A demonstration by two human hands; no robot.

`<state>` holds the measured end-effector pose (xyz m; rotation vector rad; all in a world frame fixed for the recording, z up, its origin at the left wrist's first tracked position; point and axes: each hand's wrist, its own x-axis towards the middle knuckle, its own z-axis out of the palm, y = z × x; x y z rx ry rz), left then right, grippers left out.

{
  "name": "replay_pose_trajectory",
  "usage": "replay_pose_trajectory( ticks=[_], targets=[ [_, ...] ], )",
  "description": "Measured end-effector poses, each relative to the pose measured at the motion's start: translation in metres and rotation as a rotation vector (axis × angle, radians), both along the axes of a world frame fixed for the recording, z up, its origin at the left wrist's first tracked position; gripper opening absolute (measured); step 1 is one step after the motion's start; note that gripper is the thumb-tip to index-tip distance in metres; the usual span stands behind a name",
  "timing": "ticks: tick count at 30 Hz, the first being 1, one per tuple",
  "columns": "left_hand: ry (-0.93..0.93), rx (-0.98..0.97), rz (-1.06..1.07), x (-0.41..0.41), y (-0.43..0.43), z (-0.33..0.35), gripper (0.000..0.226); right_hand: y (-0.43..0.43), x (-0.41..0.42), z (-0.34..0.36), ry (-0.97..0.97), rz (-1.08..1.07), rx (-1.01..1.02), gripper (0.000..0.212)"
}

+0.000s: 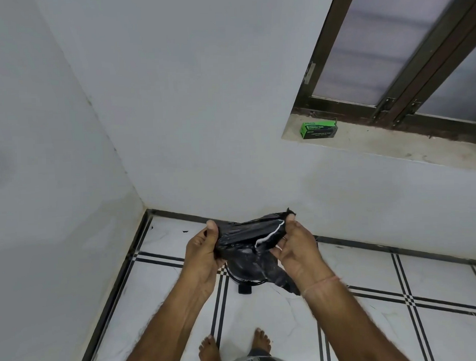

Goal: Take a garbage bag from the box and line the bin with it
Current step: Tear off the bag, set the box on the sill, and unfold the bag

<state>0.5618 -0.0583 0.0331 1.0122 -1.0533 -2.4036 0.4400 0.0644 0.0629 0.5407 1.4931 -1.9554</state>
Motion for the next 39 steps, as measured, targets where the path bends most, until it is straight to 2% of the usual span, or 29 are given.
replay_pose_trajectory(
  ticks=[3, 5, 8, 10, 12, 14, 16, 20, 24, 27, 29, 32, 33, 34, 36, 39],
  targets=[
    [-0.02, -0.049, -0.032, 0.005, 0.002, -0.006, 0.061, -0.004, -0.004, -0.009, -0.047, -0.055, 0.023, 0.029],
    [-0.018, -0.095, -0.118, 0.009, -0.001, -0.006, 0.053, -0.002, -0.004, -0.011, -0.01, -0.033, 0.022, 0.03],
    [-0.119, -0.335, -0.297, 0.024, -0.012, -0.006, 0.047, 0.008, -0.006, -0.008, 0.092, 0.073, 0.04, 0.036],
    [-0.163, -0.496, -0.298, 0.028, -0.016, -0.006, 0.044, 0.012, -0.008, -0.002, 0.139, 0.166, 0.041, 0.039],
    [-0.15, -0.558, -0.315, 0.021, -0.015, 0.002, 0.037, 0.013, -0.009, 0.004, 0.175, 0.265, 0.051, 0.042],
    [-0.094, -0.603, -0.465, 0.006, -0.011, 0.016, 0.035, 0.011, -0.009, 0.009, 0.21, 0.349, 0.056, 0.043],
    [-0.065, -0.553, -0.6, -0.008, -0.003, 0.025, 0.034, 0.01, -0.01, 0.012, 0.242, 0.397, 0.051, 0.046],
    [0.006, -0.415, -0.671, -0.016, 0.008, 0.025, 0.039, 0.012, -0.016, 0.016, 0.286, 0.415, 0.058, 0.048],
    [0.039, -0.241, -0.599, -0.014, 0.016, 0.018, 0.033, 0.012, -0.017, 0.013, 0.266, 0.41, 0.051, 0.052],
    [0.016, -0.144, -0.456, -0.02, 0.027, 0.017, 0.03, 0.008, -0.018, 0.007, 0.224, 0.37, 0.031, 0.043],
    [-0.009, -0.098, -0.322, -0.023, 0.033, 0.016, 0.027, 0.007, -0.017, -0.005, 0.303, 0.346, 0.142, 0.031],
    [-0.073, -0.072, -0.146, -0.025, 0.035, 0.015, 0.028, 0.016, -0.008, -0.01, 0.644, 0.236, 0.52, 0.018],
    [-0.081, -0.065, -0.109, -0.025, 0.034, 0.014, 0.03, 0.019, -0.003, -0.006, 0.705, 0.225, 0.498, 0.017],
    [-0.081, -0.046, -0.085, -0.025, 0.034, 0.013, 0.033, 0.021, 0.003, 0.0, 0.686, 0.282, 0.386, 0.02],
    [-0.052, 0.022, -0.083, -0.026, 0.035, 0.014, 0.042, 0.021, 0.017, 0.007, 0.509, 0.477, 0.137, 0.033],
    [-0.017, 0.091, -0.104, -0.028, 0.037, 0.012, 0.048, 0.015, 0.027, 0.0, 0.367, 0.499, -0.017, 0.04]
  ],
)
